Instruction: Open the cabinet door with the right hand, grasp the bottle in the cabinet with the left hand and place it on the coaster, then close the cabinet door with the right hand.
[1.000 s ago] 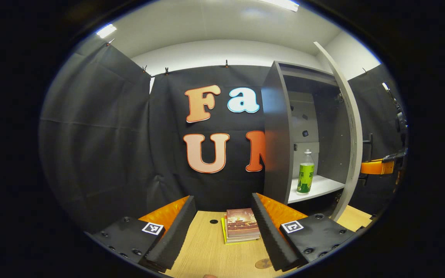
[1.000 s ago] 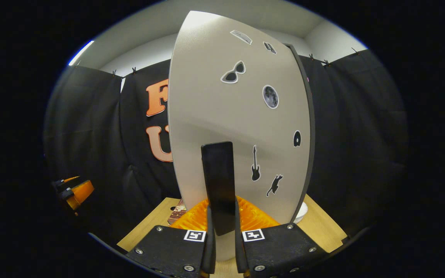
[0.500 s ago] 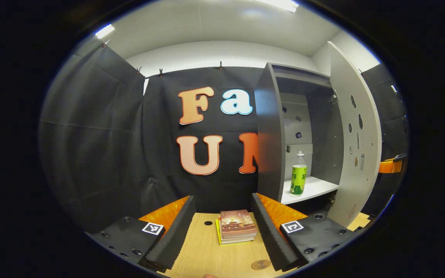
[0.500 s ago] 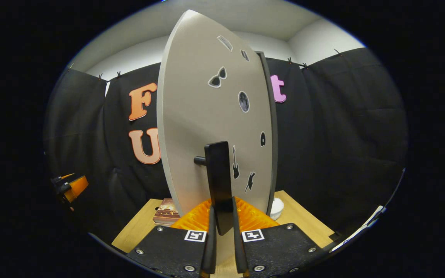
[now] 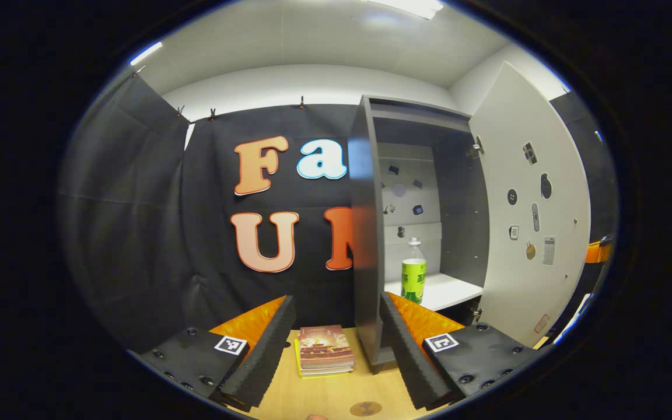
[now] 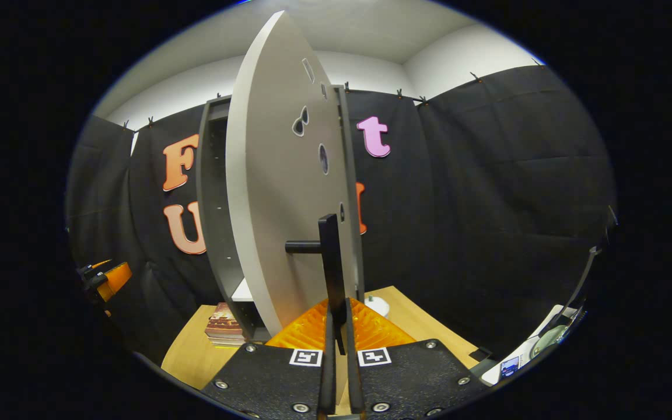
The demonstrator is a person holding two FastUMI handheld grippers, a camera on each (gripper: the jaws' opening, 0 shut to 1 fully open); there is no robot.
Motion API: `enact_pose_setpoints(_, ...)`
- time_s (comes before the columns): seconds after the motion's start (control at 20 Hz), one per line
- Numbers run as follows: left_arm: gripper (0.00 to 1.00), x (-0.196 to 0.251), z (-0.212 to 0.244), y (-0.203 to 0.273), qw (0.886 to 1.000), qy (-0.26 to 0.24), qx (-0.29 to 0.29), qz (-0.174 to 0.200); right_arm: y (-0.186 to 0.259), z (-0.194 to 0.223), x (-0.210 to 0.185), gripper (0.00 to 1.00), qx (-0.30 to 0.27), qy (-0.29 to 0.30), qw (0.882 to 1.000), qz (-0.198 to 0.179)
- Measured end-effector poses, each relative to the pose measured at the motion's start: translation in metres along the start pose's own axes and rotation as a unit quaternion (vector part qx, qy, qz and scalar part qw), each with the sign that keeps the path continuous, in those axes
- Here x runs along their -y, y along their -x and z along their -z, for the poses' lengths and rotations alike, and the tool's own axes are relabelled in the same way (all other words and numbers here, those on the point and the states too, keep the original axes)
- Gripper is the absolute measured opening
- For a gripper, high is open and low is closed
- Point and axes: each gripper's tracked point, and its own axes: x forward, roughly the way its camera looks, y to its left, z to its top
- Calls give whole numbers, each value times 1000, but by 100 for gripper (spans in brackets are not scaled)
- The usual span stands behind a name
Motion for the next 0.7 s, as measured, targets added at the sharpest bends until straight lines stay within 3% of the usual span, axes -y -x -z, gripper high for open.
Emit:
enact_pose_setpoints(0.15, 95, 37, -2, -14, 1000, 13, -3, 18, -1, -5, 18, 5, 9, 10, 1000, 16)
enact_pose_setpoints(0.25, 95, 57, -5, -23, 1000, 22, -4, 21, 1, -5, 17, 10, 7, -4, 1000, -1)
enact_pose_setpoints(0.3, 95, 66, -7, -27, 1000, 24, -3, 20, -1, -4, 14, 3, 4, -10, 1000, -11)
enact_pose_setpoints(0.55, 95, 99, -11, -49, 1000, 23, -4, 11, 4, -4, 17, 6, -3, -34, 998, -47)
enact_pose_setpoints(0.7, 95, 111, -10, -62, 1000, 23, -7, 1, 2, -7, 23, 9, 2, -47, 998, -49)
